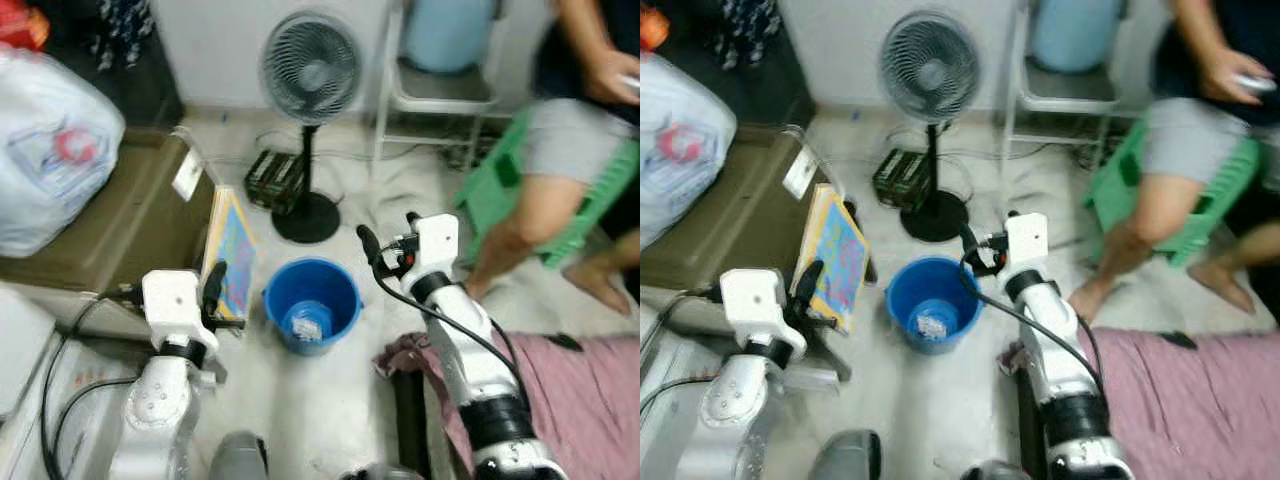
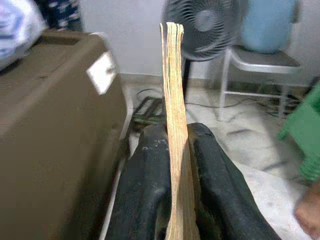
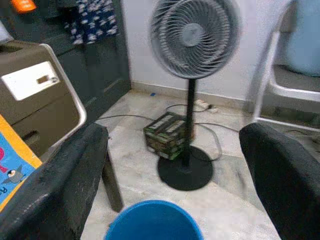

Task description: Clean up the room

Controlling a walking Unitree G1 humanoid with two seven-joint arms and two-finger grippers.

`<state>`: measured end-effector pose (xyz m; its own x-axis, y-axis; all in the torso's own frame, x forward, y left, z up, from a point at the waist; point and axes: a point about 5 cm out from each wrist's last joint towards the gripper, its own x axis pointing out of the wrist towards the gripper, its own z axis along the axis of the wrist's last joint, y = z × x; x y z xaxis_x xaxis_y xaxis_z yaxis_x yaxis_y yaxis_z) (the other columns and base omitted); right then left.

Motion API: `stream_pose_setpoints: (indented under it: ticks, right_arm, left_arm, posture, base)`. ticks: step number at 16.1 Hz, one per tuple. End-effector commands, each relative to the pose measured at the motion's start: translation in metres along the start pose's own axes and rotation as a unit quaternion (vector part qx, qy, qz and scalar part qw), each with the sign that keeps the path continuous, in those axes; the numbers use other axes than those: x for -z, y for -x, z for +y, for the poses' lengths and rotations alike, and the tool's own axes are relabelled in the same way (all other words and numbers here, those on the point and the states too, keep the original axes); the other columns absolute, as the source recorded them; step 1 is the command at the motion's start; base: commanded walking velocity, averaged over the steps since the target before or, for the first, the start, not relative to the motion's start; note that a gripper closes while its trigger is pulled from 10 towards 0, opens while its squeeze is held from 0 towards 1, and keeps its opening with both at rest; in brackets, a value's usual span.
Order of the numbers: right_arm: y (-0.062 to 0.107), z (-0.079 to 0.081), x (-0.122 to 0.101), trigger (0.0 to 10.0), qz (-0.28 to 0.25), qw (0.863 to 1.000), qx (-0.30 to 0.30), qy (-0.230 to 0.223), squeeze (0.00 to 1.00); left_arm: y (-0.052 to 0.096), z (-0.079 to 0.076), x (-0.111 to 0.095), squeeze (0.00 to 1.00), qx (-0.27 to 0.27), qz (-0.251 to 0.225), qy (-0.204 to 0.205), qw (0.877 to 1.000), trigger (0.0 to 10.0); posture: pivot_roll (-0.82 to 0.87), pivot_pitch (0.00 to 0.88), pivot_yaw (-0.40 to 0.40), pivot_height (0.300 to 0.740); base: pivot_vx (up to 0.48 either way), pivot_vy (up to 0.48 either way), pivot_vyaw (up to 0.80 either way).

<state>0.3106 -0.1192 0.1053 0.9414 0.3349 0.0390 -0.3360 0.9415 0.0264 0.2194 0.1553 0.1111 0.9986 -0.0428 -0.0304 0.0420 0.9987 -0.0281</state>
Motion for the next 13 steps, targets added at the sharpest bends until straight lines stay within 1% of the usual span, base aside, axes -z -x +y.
stream_pose_setpoints:
  ticks: [1, 10, 12, 13]
  right_arm:
    - [-0.0001, 0.0013, 0.0007, 10.0, 0.001, 1.000, -0.001, 0.003, 0.00]
    - [0.0003, 0.0003, 0.0026, 10.0, 0.007, 1.000, 0.008, 0.000, 0.00]
    - [0.0002, 0.0002, 0.0031, 10.0, 0.007, 1.000, 0.010, -0.008, 0.00]
    - [0.0001, 0.0013, 0.0020, 10.0, 0.005, 1.000, 0.000, 0.012, 0.00]
  left_arm:
    - [-0.0009, -0.0001, -0.0106, 0.00, 0.003, -0.027, -0.003, 1.000, 10.0]
    - [-0.0006, -0.0005, -0.0107, 0.00, 0.003, -0.026, -0.002, 1.000, 10.0]
    - [-0.0006, -0.0001, -0.0101, 0.00, -0.001, -0.024, -0.005, 1.000, 10.0]
    - [-0.0011, 0.0004, -0.0094, 0.00, -0.008, -0.021, -0.009, 1.000, 10.0]
  posture:
    - [0.02, 0.103, -0.037, 0.740]
    - [0.02, 0.110, -0.035, 0.740]
    - [0.02, 0.111, -0.034, 0.740]
    - [0.02, 0.112, -0.033, 0.740]
  base:
    - [0.262, 0.000, 0.00]
    - [0.257, 0.000, 0.00]
    - [0.000, 0.000, 0.00]
    - [0.000, 0.000, 0.00]
